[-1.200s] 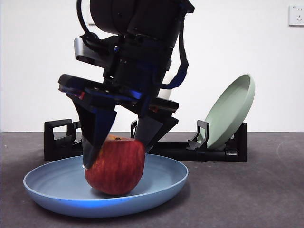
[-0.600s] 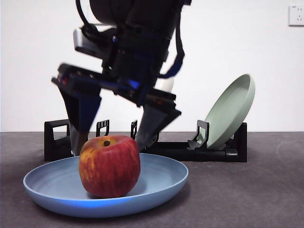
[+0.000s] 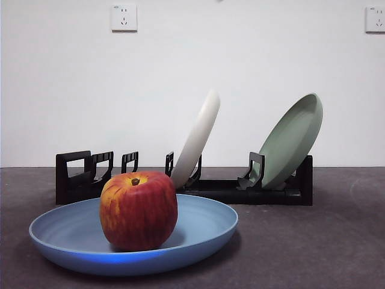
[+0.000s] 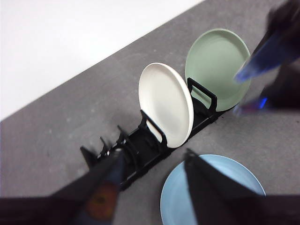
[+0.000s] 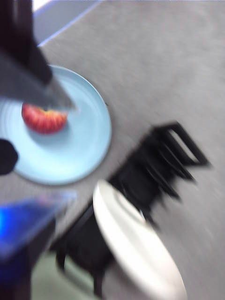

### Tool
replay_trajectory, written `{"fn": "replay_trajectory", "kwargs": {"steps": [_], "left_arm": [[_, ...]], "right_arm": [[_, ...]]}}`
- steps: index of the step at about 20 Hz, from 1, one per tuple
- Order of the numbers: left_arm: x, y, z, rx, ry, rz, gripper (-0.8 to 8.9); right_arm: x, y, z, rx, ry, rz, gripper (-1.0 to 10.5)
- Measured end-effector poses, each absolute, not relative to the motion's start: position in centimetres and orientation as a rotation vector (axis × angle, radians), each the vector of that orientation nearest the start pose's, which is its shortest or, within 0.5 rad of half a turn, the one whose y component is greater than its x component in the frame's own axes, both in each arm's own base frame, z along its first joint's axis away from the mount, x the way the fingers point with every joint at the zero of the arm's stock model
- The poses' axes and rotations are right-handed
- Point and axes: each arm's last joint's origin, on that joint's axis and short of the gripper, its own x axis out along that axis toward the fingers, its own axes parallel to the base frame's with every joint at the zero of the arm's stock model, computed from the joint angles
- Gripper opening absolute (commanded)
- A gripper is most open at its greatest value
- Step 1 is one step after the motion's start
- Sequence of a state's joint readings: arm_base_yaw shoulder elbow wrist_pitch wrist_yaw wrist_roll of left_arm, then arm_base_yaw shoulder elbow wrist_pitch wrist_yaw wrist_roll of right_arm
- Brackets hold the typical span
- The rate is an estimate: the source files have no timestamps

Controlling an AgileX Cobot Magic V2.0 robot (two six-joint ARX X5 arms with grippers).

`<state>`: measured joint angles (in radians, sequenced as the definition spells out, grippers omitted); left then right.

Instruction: Take the blue plate from the plate rack,put the plate on the table,take the apple from the table,put the apple in the plate

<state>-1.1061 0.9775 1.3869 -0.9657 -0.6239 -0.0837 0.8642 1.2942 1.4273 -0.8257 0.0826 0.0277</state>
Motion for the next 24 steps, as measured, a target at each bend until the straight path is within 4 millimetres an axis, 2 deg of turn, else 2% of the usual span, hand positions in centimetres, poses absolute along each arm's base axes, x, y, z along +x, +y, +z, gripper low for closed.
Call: {"fn": "replay_trajectory", "kwargs": {"steps": [2,5,7,9,12,15,16,18,21,24], "left_arm": [[8.9,-13.8,42.7,0.374,0.356,-0.473,-0.09],[10.1,-14.2,42.6,0.354,0.365,-0.542,-0.09],[11.5,-13.6,41.7,0.321,0.401,-0.554,-0.09],[13.0,-12.8,39.8,0.276,0.437,-0.558,-0.09],[14.5,-11.7,36.0,0.178,0.431,-0.563,-0.09],[14.6,-11.1,31.6,0.144,0.425,-0.544,-0.06],[14.5,-11.0,30.1,0.153,0.477,-0.544,-0.03],[14.2,-10.8,28.3,0.189,0.627,-0.527,-0.03],[13.8,-10.5,27.5,0.221,0.730,-0.511,-0.03],[13.7,-10.4,27.5,0.223,0.737,-0.510,-0.03]], "right_arm": [[15.9,16.8,40.4,-0.268,0.598,0.707,-0.2],[14.9,13.8,41.5,-0.238,0.556,0.654,-0.2],[14.1,12.3,40.7,-0.227,0.539,0.633,-0.2],[13.2,11.3,39.1,-0.215,0.520,0.623,-0.2],[12.4,10.5,35.3,-0.194,0.512,0.621,-0.2],[12.3,10.5,31.6,-0.217,0.611,0.604,-0.1],[12.6,10.7,31.2,-0.212,0.646,0.596,-0.1],[12.7,10.9,31.1,-0.183,0.661,0.584,0.0],[12.7,10.8,31.2,-0.166,0.660,0.577,0.0],[12.5,10.6,31.3,-0.160,0.650,0.578,0.0]]}}
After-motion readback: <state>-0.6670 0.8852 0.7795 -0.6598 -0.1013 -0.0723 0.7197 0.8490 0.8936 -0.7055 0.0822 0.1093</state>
